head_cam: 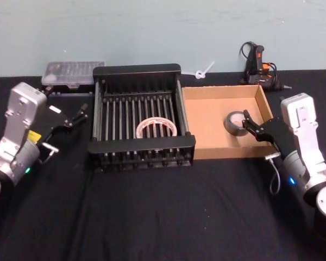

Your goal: Pick up the white tape and place it into the black box , Pick up the silver tape and place it into the brown box.

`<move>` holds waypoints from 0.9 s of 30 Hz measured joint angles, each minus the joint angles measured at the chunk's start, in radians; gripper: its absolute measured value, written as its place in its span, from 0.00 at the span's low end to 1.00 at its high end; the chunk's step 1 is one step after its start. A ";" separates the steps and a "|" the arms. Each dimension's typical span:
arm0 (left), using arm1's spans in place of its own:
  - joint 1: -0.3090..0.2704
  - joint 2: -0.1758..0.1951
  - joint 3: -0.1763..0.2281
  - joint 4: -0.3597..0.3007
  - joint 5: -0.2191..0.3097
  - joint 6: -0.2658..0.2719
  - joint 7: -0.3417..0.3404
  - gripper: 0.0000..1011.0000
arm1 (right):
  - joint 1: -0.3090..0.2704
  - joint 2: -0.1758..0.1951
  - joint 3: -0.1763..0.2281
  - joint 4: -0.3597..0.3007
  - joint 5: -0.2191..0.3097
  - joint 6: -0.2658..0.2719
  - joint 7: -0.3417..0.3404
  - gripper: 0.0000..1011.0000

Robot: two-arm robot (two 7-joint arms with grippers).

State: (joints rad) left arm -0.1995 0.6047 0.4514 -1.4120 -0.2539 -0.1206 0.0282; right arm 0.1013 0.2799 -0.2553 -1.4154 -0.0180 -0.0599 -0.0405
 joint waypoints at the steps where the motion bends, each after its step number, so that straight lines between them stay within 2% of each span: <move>1: 0.000 0.000 0.000 0.000 0.000 0.000 0.000 0.99 | 0.000 0.000 0.000 0.000 0.000 0.000 0.000 0.99; 27: 0.000 0.000 0.000 0.000 0.000 0.000 0.000 0.99 | 0.000 0.001 -0.001 0.000 0.000 0.000 0.000 0.99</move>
State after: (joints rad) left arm -0.1996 0.6047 0.4514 -1.4120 -0.2539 -0.1206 0.0283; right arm 0.1013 0.2804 -0.2562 -1.4155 -0.0180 -0.0599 -0.0405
